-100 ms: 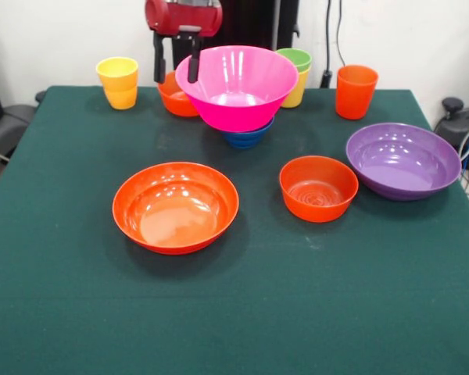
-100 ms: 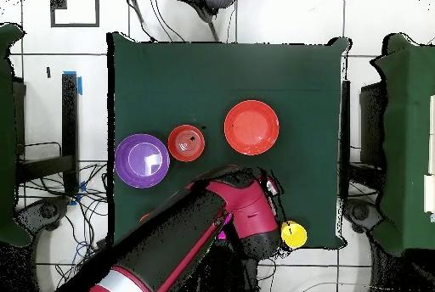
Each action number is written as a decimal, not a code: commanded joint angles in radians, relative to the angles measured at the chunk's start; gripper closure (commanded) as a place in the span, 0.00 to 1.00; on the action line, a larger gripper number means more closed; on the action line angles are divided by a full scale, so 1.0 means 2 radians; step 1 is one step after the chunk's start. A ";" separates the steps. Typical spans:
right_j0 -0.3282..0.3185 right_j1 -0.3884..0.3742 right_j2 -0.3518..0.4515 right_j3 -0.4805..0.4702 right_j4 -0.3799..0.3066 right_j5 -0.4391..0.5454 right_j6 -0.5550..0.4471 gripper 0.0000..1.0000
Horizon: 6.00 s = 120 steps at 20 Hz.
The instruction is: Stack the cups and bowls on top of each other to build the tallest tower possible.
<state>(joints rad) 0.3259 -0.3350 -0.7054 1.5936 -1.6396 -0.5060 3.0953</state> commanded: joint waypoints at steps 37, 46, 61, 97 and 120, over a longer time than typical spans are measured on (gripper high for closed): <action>0.075 0.144 0.031 -0.153 -0.015 -0.013 0.189 0.00; 0.075 0.148 0.030 -0.150 -0.005 -0.004 0.180 0.00; 0.077 0.157 0.033 -0.156 0.014 0.024 0.165 0.00; 0.138 0.026 -0.049 0.011 -0.062 -0.184 0.042 0.00; 0.153 0.081 -0.007 0.040 -0.136 -0.163 0.013 0.00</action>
<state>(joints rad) 0.6233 -0.2591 -0.9272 1.6311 -1.8618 -0.8630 3.2841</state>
